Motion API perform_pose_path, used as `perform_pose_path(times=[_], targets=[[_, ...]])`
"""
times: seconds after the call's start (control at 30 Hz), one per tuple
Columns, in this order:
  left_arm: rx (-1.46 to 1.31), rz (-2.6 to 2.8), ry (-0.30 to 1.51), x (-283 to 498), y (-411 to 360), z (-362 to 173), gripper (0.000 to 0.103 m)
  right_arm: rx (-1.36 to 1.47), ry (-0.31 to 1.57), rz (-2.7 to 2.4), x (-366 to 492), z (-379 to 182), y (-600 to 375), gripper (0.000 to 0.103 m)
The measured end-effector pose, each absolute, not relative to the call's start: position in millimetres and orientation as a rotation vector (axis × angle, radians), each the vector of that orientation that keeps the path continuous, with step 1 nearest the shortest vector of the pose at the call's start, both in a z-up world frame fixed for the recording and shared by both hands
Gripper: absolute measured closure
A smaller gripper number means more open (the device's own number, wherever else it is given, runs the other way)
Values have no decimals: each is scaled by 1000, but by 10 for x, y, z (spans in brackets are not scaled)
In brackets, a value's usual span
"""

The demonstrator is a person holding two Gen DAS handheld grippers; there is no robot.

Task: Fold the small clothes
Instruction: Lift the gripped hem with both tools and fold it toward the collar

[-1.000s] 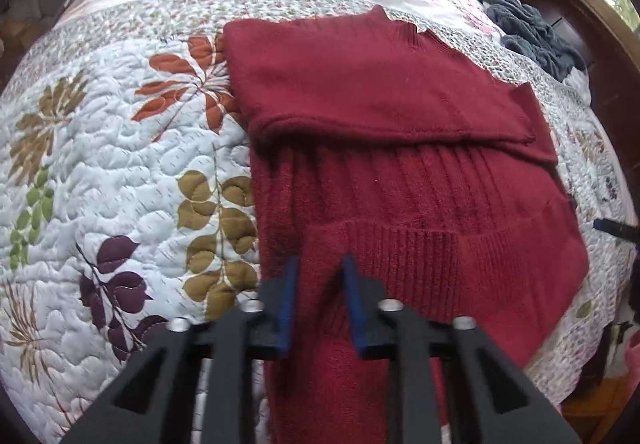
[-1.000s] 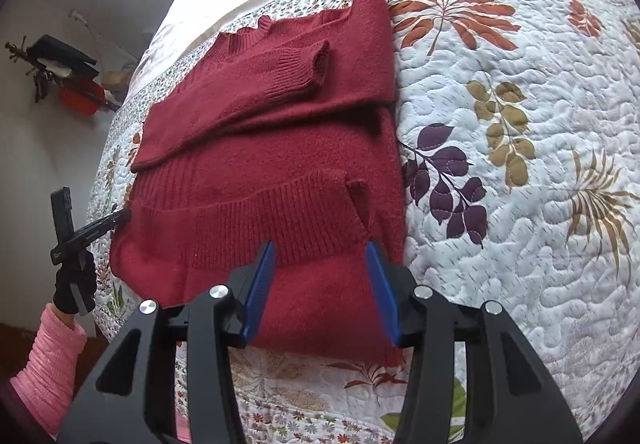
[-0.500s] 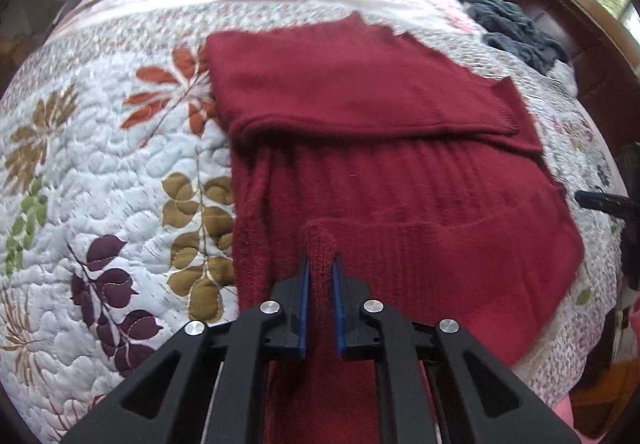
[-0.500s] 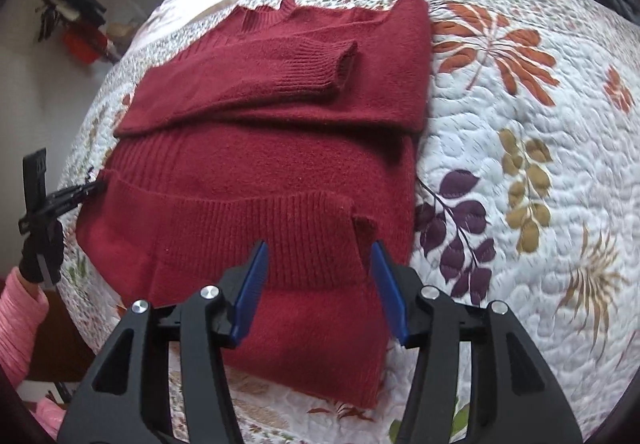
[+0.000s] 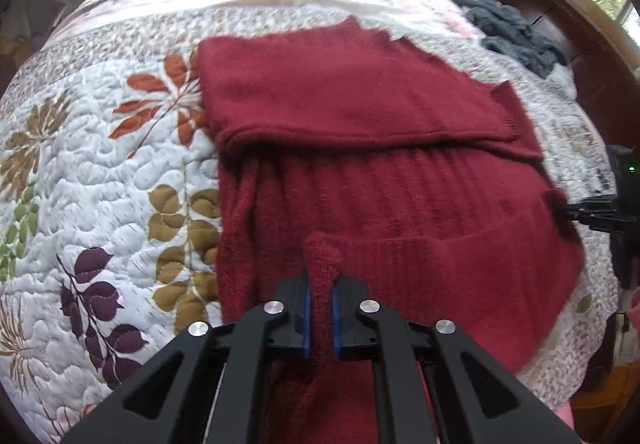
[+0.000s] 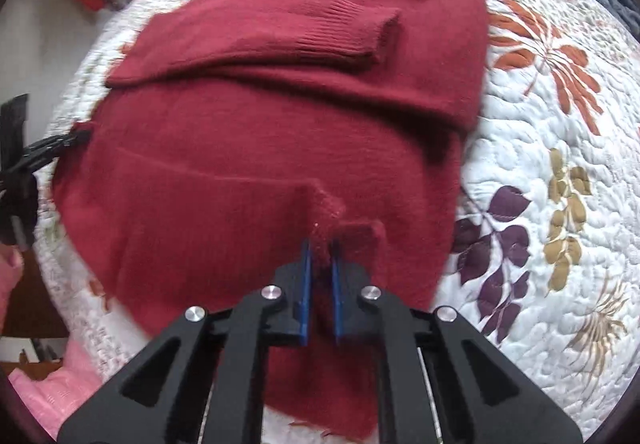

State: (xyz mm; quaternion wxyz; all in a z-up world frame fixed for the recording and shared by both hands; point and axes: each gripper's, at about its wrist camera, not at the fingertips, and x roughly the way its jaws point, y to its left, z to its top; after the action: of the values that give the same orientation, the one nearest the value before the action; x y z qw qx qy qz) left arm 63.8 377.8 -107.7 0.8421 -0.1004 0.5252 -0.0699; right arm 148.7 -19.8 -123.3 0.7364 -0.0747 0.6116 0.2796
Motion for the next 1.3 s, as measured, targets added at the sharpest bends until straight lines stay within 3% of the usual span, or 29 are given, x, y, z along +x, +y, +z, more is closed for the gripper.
perform_pose_path(times=[0.2,0.33,0.4,0.47,0.53,0.93,1.3], targets=[[-210,-143,1145,663,3765,-1182,95,-185,1358,592,1488,-1228,-213,91],[-215,-114,1180,737,3784,-1285,79,-180,1376,556,1544,-1338,-222,55],[-221,-111,1183,764,3785,-1317,78,-199,1384,555,1538,-1407,-173,53],[-213,-101,1178,775,3759,-1307,81,-237,1372,551,1509,-1406,-109,64],[-210,-106,1164,736,3746,-1268,95,-207,1377,581,1484,-1361,-88,96],[-183,-130,936,578,3714,-440,97,30,1171,648,1383,-413,-571,98],[-262,-116,748,1499,3960,216,97,50,1005,602,2094,282,-445,98]])
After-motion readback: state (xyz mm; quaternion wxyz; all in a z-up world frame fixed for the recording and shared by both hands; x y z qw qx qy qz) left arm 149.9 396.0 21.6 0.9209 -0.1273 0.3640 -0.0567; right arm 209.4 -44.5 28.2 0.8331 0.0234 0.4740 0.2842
